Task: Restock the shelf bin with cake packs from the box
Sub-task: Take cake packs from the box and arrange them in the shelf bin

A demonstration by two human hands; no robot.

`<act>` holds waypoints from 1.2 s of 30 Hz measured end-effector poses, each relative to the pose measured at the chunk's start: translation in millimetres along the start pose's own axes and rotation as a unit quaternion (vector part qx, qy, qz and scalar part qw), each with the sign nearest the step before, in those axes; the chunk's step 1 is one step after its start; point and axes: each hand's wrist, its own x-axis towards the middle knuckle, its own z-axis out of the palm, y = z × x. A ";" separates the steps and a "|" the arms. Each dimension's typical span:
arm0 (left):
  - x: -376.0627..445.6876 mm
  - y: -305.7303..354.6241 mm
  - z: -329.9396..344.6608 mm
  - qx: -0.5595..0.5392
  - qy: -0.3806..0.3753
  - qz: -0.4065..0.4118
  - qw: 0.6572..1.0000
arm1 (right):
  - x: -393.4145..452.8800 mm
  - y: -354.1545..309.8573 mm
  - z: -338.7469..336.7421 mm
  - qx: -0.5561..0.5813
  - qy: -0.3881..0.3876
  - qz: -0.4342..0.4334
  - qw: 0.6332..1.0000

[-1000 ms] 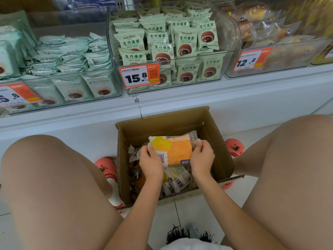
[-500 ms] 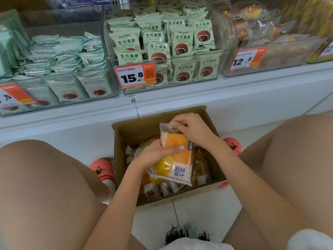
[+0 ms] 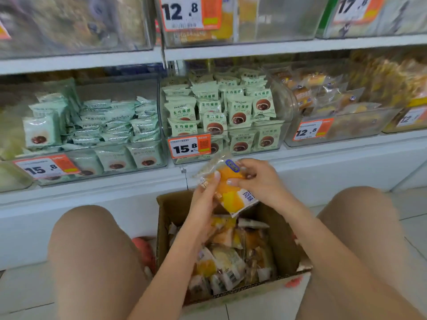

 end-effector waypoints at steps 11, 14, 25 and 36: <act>97.9 265.8 79.0 0.591 0.173 0.638 0.462 | 144.3 -253.2 -200.1 -0.303 0.186 -0.333 0.873; 139.4 288.5 89.4 0.660 0.190 0.605 0.404 | 206.2 -277.9 -219.4 -0.385 0.149 -0.284 0.865; 168.0 278.6 84.0 0.592 0.285 0.698 0.284 | 381.4 -252.3 -226.4 -0.462 -0.020 -0.151 0.874; 174.0 277.2 80.8 0.586 0.278 0.707 0.281 | 417.2 -217.2 -184.2 -0.566 0.062 -0.212 0.794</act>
